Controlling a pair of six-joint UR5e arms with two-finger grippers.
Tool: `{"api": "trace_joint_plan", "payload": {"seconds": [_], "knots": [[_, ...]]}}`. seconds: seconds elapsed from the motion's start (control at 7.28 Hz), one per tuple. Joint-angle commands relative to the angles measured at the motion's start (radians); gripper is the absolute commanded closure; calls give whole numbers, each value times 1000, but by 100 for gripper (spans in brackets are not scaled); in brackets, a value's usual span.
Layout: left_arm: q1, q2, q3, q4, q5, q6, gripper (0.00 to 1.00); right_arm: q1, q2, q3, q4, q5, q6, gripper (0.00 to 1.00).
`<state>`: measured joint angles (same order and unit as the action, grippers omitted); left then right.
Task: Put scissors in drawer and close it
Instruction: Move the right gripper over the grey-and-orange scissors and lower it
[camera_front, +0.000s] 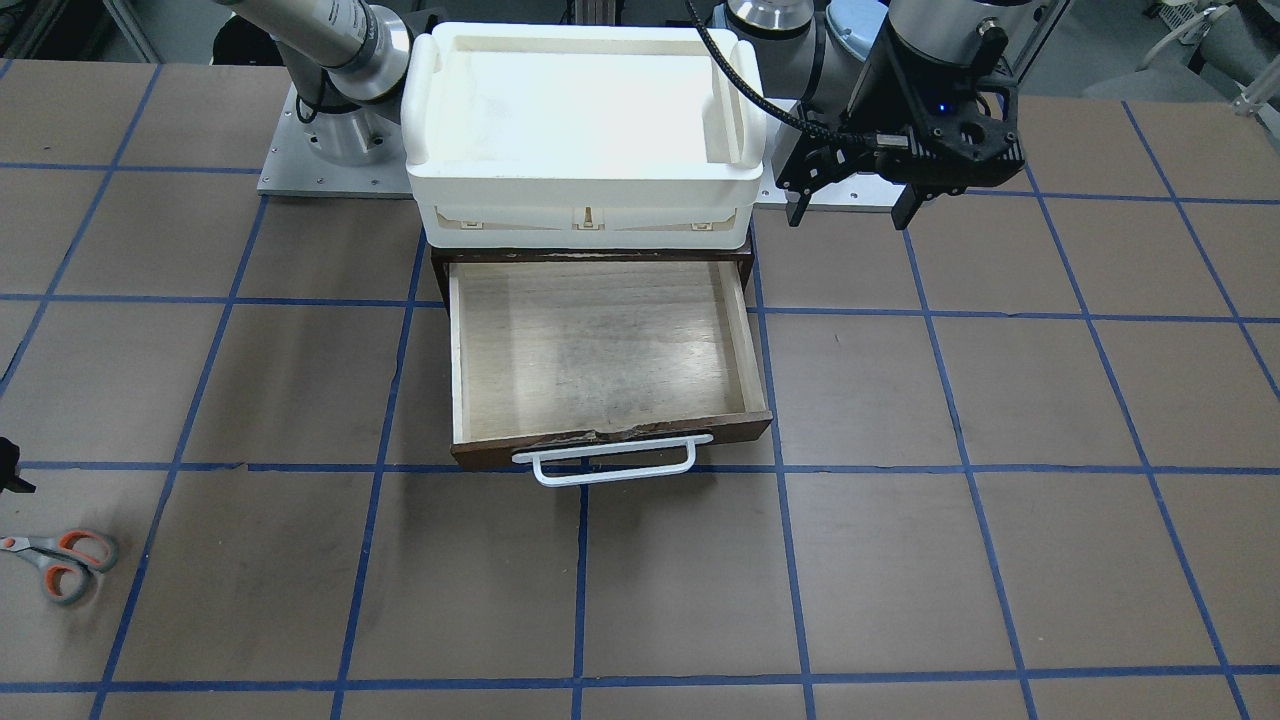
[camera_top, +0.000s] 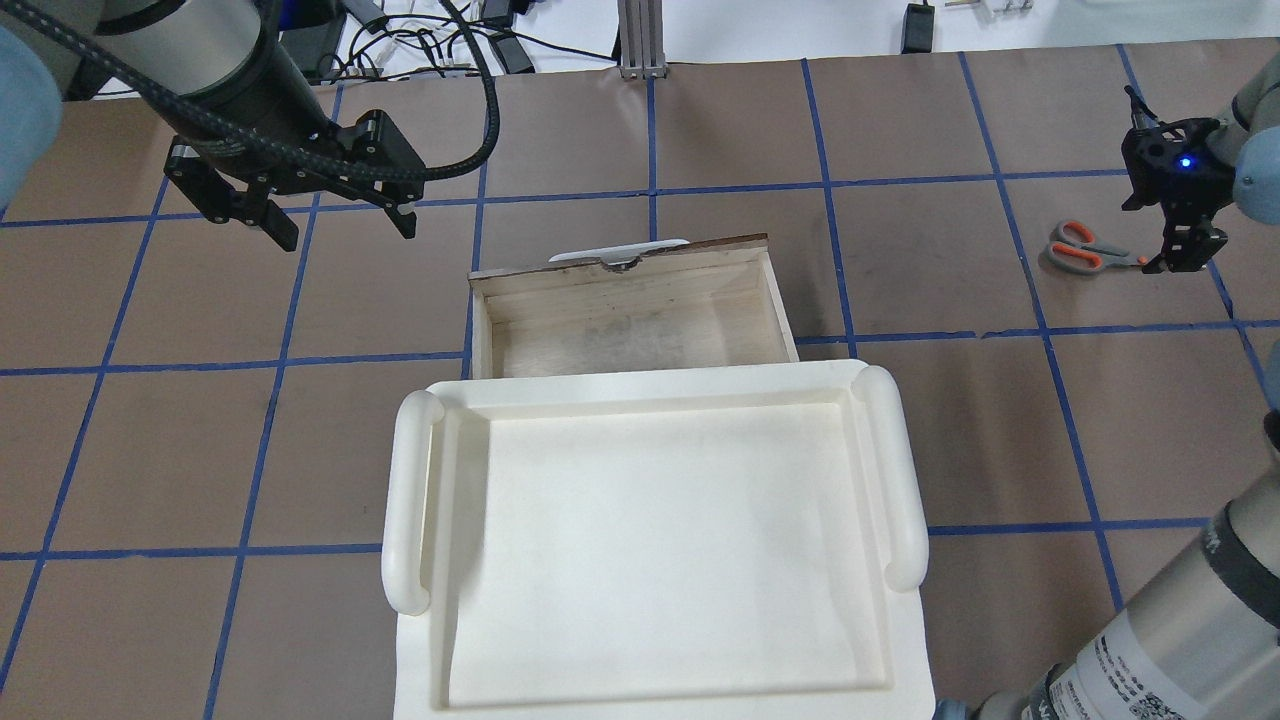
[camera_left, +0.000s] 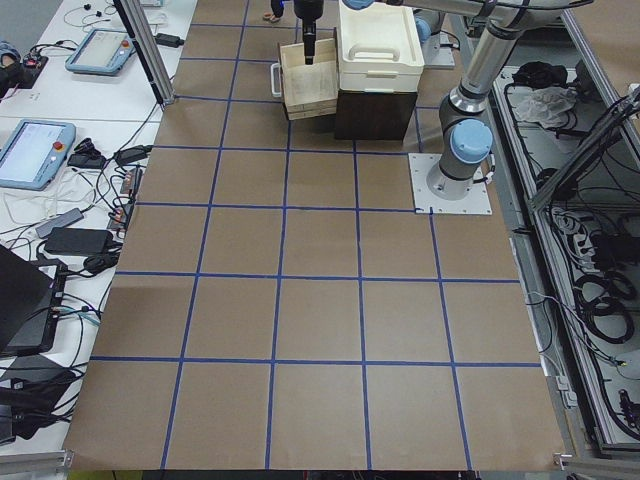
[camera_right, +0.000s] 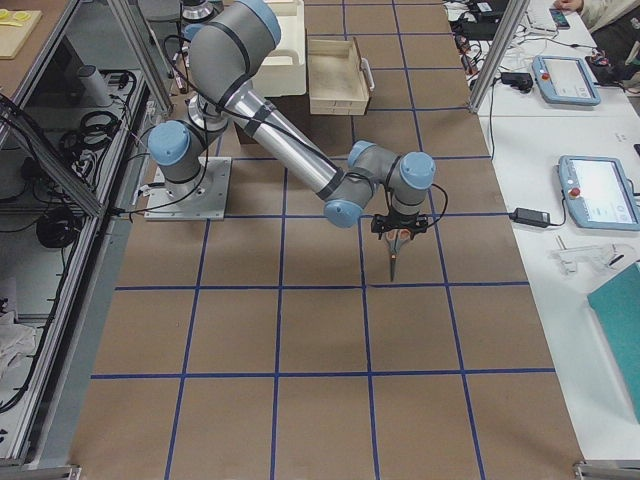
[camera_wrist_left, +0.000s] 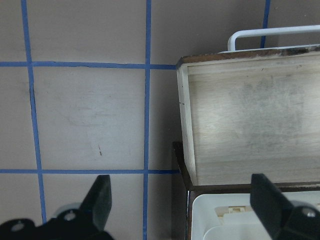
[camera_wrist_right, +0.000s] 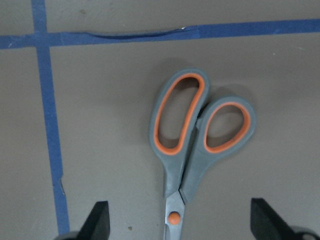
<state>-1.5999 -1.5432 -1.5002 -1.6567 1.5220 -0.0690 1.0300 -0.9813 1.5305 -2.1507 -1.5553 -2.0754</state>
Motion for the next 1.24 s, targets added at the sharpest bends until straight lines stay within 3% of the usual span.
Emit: {"api": "trace_joint_plan", "payload": {"seconds": [0.0, 0.41, 0.82, 1.1], "knots": [[0, 3, 2, -5, 3, 0, 0, -2, 24, 0, -12, -2, -18, 5], [0, 3, 8, -5, 3, 0, 0, -4, 49, -1, -14, -5, -37, 9], [0, 3, 75, 2, 0, 0, 0, -4, 61, -3, -21, -12, -35, 8], [-2, 3, 64, 6, 4, -11, 0, -4, 66, -3, -21, -14, -37, 14]]}}
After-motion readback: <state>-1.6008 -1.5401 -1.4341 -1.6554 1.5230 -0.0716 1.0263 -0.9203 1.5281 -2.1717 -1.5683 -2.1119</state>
